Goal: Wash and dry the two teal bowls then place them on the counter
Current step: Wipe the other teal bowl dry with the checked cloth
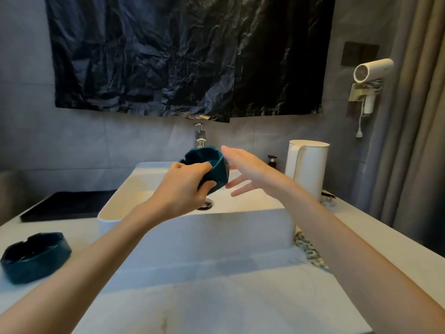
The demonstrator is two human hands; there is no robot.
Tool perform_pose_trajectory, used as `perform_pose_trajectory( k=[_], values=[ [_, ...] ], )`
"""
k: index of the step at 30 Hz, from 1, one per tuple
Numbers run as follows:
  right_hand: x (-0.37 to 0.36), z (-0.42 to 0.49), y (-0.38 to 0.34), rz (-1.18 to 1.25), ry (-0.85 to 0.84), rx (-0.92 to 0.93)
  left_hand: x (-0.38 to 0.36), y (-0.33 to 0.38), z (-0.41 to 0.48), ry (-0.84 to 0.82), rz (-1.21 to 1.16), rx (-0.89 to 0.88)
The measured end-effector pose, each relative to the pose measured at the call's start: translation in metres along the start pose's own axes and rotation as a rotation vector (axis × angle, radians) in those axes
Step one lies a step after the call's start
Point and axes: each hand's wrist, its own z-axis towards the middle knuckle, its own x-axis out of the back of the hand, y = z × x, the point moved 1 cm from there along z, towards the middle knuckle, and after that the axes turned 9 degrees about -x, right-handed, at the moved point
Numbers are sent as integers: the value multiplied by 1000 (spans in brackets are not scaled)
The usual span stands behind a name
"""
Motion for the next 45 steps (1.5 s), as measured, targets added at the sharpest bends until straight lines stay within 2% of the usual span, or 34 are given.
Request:
perform_pose_trajectory(
  k=[4,8,11,14,17,19,21,25,32,39,45],
  values=[
    [-37,6,-16,151,-158,11,19,-16,-33,-40,153,13],
    [-82,14,-33,254,-218,29,37,-42,-66,-70,260,29],
    [-120,19,-50,299,-266,46,58,-63,-93,-2,390,67],
    [-158,20,-69,383,-336,41,87,-86,-124,116,408,312],
    [-198,21,-87,417,-428,55,115,-99,-159,173,305,674],
    [-229,20,-95,387,-484,72,128,-106,-185,165,254,862],
    [-261,16,-99,357,-533,79,137,-111,-213,186,197,963],
    [-324,7,-101,308,-647,69,148,-113,-269,280,130,991],
    [-405,-12,-93,141,-779,110,156,-107,-350,310,213,1104],
    [-456,-17,-82,-149,-733,258,157,-106,-389,260,295,1214],
    [-475,-14,-74,-261,-669,327,154,-107,-402,205,316,1269]
  ],
)
